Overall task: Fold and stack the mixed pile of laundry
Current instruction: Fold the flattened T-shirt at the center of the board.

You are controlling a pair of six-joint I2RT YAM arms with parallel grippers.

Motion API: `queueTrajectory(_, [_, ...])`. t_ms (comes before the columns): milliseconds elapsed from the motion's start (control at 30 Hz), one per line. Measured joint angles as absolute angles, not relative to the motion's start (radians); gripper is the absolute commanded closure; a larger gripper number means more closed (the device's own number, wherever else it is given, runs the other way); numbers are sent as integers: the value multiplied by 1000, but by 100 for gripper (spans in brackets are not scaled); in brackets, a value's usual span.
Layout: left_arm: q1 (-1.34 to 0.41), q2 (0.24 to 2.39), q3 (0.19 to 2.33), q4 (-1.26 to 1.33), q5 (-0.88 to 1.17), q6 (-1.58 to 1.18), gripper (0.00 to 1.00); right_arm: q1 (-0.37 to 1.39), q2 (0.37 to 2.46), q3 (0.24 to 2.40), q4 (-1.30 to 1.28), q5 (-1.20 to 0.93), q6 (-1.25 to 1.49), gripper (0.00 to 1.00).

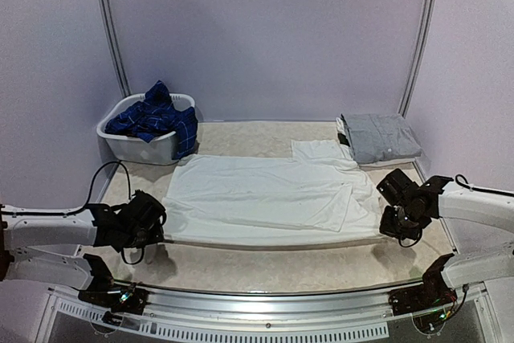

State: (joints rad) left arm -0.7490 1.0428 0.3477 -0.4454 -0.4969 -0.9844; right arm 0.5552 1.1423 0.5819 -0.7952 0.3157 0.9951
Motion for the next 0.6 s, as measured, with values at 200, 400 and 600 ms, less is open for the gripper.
queueTrajectory(200, [-749,1038,345,-459,-481,-1002,93,554,1178,580,-822,345,1053,45])
queueTrajectory(400, [-748,1021,332,-473,-484,-1011,54,549,1181,579,-838,392,1084,17])
queueTrajectory(600, [-745,935,331,-503,-491,-1004,7,548,1146,614,-914,454,1091,7])
